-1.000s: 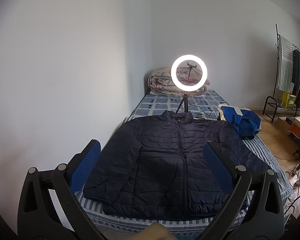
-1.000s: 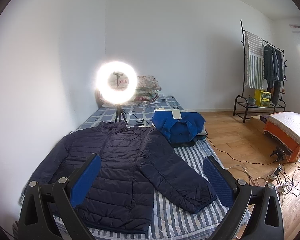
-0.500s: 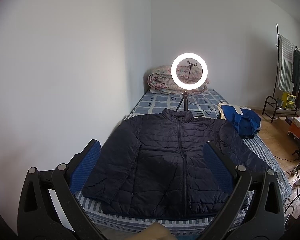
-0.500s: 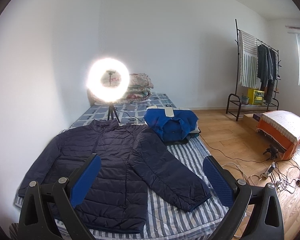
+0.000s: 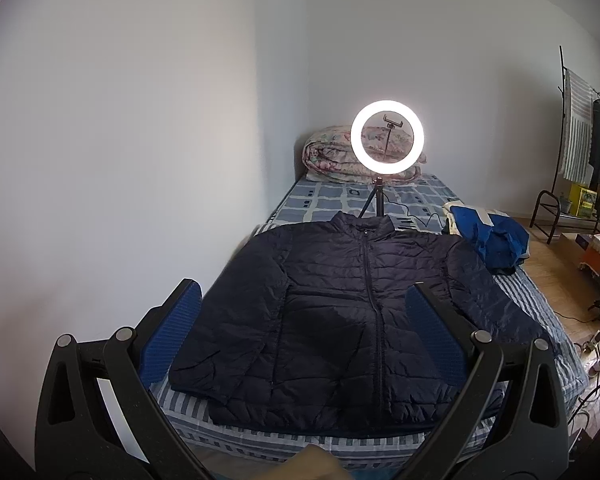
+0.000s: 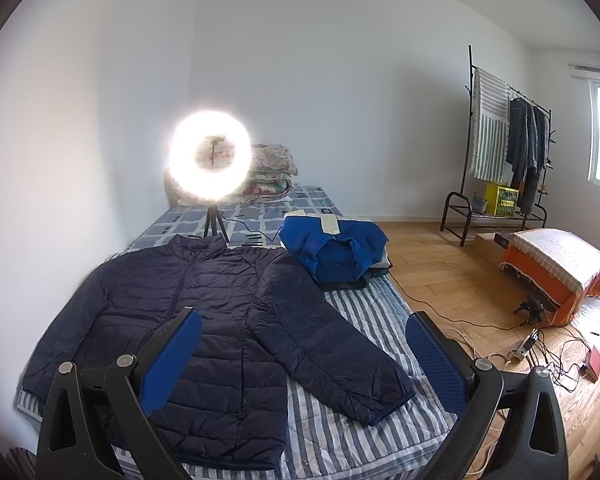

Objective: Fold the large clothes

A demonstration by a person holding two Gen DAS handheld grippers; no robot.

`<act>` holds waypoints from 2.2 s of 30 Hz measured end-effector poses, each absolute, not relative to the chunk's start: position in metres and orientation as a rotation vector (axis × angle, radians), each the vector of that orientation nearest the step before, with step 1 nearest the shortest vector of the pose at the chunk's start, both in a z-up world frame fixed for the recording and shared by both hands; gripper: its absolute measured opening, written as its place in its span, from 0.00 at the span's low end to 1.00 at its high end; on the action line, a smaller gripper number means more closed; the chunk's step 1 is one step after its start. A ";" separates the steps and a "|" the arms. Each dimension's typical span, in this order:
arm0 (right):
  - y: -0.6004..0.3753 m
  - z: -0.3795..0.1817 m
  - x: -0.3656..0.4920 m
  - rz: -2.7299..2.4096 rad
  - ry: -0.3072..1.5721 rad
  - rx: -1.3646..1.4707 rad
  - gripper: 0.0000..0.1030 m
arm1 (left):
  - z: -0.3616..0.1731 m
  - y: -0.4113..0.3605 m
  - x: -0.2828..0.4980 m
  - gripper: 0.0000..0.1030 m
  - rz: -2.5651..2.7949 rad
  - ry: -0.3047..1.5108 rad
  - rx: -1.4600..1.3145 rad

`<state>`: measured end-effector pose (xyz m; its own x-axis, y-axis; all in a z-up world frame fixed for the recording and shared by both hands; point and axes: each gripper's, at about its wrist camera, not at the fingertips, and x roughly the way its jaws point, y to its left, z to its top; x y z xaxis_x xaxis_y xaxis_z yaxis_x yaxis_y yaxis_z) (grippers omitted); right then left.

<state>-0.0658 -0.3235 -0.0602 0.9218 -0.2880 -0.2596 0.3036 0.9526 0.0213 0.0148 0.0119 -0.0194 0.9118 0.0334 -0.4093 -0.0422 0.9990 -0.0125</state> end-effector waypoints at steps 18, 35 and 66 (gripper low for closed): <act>-0.281 -0.068 -0.018 -0.083 0.241 0.019 1.00 | -0.037 0.049 0.007 1.00 0.122 0.443 -0.016; -0.123 -0.109 0.068 0.565 0.376 -0.197 0.62 | -0.071 0.123 -0.042 0.98 0.275 0.514 -0.067; 0.178 -0.316 0.139 0.968 0.751 -0.826 0.44 | -0.108 0.191 -0.071 0.95 0.433 0.612 -0.230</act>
